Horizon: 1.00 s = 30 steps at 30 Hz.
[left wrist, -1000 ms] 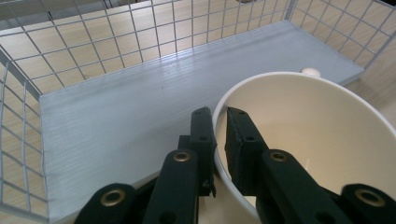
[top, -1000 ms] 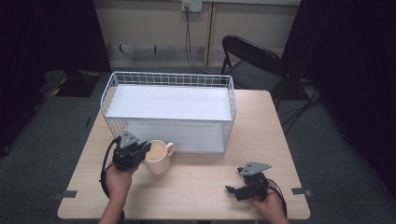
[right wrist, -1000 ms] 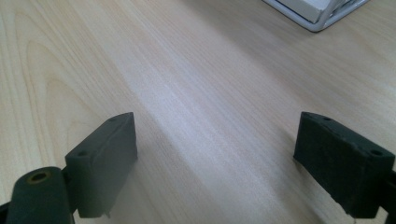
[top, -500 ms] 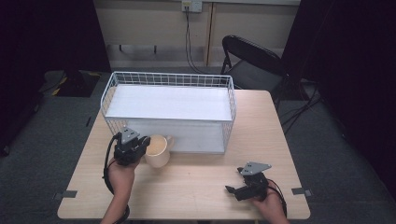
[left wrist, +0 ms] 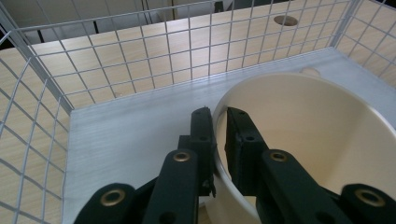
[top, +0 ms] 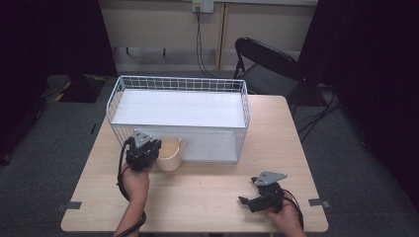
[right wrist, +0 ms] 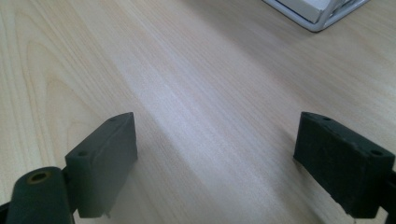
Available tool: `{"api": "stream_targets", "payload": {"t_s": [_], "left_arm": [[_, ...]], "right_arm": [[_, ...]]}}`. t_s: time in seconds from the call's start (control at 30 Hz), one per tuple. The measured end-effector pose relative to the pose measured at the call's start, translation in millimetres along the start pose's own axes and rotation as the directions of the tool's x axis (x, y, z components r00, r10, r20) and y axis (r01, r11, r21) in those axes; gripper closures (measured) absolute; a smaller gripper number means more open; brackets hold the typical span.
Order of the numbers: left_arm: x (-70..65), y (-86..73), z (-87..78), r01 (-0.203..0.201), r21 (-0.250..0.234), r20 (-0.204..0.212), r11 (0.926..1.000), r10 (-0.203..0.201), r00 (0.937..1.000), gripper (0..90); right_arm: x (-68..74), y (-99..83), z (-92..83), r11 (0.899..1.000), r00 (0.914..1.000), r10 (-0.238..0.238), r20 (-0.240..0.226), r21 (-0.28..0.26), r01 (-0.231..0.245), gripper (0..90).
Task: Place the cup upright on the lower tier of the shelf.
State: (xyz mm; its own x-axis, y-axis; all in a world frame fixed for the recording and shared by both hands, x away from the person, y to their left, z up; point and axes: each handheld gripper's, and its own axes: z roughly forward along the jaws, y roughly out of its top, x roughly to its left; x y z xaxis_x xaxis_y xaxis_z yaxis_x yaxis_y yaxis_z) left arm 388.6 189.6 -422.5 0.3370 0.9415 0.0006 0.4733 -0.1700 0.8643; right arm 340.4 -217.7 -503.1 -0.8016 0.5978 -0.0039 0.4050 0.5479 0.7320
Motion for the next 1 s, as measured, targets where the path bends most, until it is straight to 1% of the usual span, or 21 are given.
{"api": "stream_targets", "payload": {"t_s": [0.07, 0.17, 0.23, 0.27, 0.3, 0.43, 0.53, 0.57, 0.6, 0.67, 0.73, 0.8, 0.9, 0.93, 0.97, 1.0], "left_arm": [[-1.2, 0.6, 2.5, 0.01, -0.007, -0.011, 0.9999, -0.01, 0.9999, 81.9], [-2.9, 0.6, 6.4, 0.004, 0.0, -0.025, 1.0, -0.004, 0.9997, 81.9], [-4.1, 0.3, 7.6, 0.008, -0.005, -0.033, 1.0, -0.008, 0.9994, 81.9], [-4.4, -0.1, 9.7, 0.003, 0.007, -0.036, 1.0, -0.003, 0.9993, 81.9], [-4.7, -0.3, 10.7, -0.001, 0.006, -0.046, 1.0, 0.001, 0.999, 81.9], [-5.9, -0.6, 14.2, 0.009, 0.005, -0.049, 0.9999, -0.009, 0.9988, 81.9], [-6.7, 0.0, 18.3, 0.014, 0.005, -0.063, 0.9999, -0.013, 0.9979, 81.9], [-6.4, 0.4, 19.2, 0.007, 0.011, -0.066, 0.9999, -0.006, 0.9978, 81.8], [-7.3, 0.4, 20.9, 0.017, 0.006, -0.07, 0.9998, -0.017, 0.9974, 81.8], [-7.5, 0.5, 23.0, 0.019, 0.009, -0.075, 0.9998, -0.019, 0.997, 81.8], [-7.7, 0.7, 24.8, 0.03, 0.003, -0.076, 0.9995, -0.03, 0.9967, 81.8], [-8.3, 1.3, 25.5, 0.022, 0.002, -0.083, 0.9997, -0.022, 0.9963, 81.8], [-7.8, 1.8, 27.1, 0.027, -0.001, -0.089, 0.9996, -0.027, 0.9957, 81.7], [-7.5, 1.6, 28.2, 0.039, -0.004, -0.091, 0.9992, -0.039, 0.9951, 81.7], [-7.5, 1.6, 28.2, 0.039, -0.004, -0.091, 0.9992, -0.039, 0.9951, 81.6], [-6.7, 0.6, 28.9, 0.055, -0.013, -0.091, 0.9984, -0.056, 0.9943, 81.5]], "right_arm": [[0.0, 0.0, 0.0, 1.0, 1.0, 0.0, 0.0, 0.0, 0.0, 12.3], [0.0, 0.0, 0.0, 1.0, 1.0, 0.0, 0.0, 0.0, 0.0, 12.3], [0.0, 0.0, 0.0, 1.0, 1.0, 0.0, 0.0, 0.0, 0.0, 12.3], [0.0, 0.0, 0.0, 1.0, 1.0, 0.0, 0.0, 0.0, 0.0, 12.3], [0.0, 0.0, 0.0, 1.0, 1.0, 0.0, 0.0, 0.0, 0.0, 12.3], [0.0, 0.0, 0.0, 1.0, 1.0, 0.0, 0.0, 0.0, 0.0, 12.3], [0.0, 0.0, 0.0, 1.0, 1.0, 0.0, 0.0, 0.0, 0.0, 12.3], [0.0, 0.0, 0.0, 1.0, 1.0, 0.0, 0.0, 0.0, 0.0, 12.3], [0.0, 0.0, 0.0, 1.0, 1.0, 0.0, 0.0, 0.0, 0.0, 12.3], [0.0, 0.0, 0.0, 1.0, 1.0, 0.001, 0.0, 0.0, -0.001, 12.3], [0.0, 0.0, 0.0, 1.0, 1.0, 0.001, 0.0, 0.0, -0.001, 12.3], [0.0, 0.0, 0.0, 1.0, 1.0, 0.001, 0.0, 0.0, -0.001, 12.3], [0.0, 0.0, 0.0, 1.0, 1.0, 0.001, 0.0, 0.0, -0.001, 12.3], [0.0, 0.0, 0.0, 1.0, 1.0, 0.001, 0.0, 0.0, -0.001, 12.3], [0.0, 0.0, 0.0, 1.0, 1.0, 0.001, 0.0, 0.0, -0.001, 12.3], [0.0, 0.0, 0.0, 1.0, 1.0, 0.0, 0.0, 0.0, 0.0, 12.3]]}}
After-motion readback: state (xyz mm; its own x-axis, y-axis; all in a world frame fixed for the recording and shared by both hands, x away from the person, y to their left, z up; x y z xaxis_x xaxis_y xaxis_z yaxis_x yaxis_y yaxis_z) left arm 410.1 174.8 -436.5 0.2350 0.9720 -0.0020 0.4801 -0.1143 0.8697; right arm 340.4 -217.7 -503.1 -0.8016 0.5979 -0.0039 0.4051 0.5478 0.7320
